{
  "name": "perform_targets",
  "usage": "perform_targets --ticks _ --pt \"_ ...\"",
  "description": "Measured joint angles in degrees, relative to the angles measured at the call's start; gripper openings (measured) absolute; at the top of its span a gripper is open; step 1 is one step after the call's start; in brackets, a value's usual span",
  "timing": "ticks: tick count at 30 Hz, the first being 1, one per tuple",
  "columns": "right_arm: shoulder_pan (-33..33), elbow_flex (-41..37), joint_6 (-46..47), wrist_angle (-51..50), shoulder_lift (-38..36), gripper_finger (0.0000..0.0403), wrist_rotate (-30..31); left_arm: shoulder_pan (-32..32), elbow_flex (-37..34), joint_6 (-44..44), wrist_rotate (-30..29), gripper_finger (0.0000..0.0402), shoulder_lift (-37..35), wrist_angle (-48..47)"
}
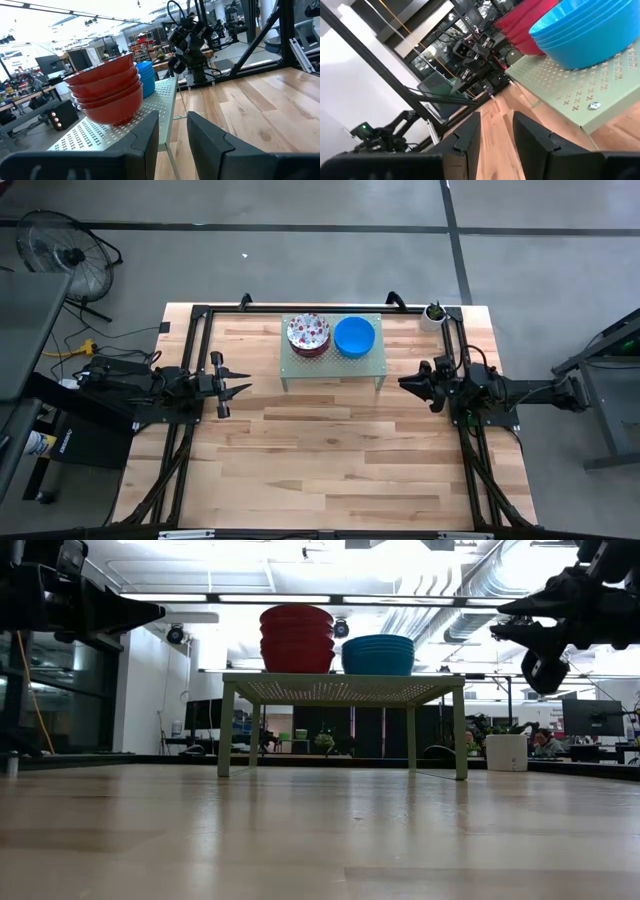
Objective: Pick & Place Mini bowls
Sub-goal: Return to Home Position
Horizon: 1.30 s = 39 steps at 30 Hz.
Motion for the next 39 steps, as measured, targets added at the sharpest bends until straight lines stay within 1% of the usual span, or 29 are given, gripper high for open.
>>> perform_targets --ticks 39 --pt "0.0 0.0 -1.0 0.0 0.0 0.0103 0.0 0.0 0.0 0.0 0.0 0.0097 0.0 0.0"
